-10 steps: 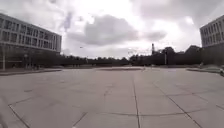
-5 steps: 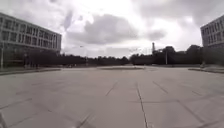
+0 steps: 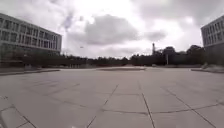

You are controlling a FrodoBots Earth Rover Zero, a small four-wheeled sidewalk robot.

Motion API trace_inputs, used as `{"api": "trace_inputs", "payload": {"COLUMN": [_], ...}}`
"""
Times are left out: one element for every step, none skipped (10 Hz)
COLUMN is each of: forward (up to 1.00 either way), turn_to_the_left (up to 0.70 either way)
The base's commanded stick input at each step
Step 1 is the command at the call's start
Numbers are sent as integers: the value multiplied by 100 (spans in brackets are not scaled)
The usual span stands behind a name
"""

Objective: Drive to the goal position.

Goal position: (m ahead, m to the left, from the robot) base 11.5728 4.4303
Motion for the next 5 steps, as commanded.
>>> {"api": "trace_inputs", "payload": {"forward": [70,70,65,64,70], "turn_to_the_left": [0,0,0,0,0]}}
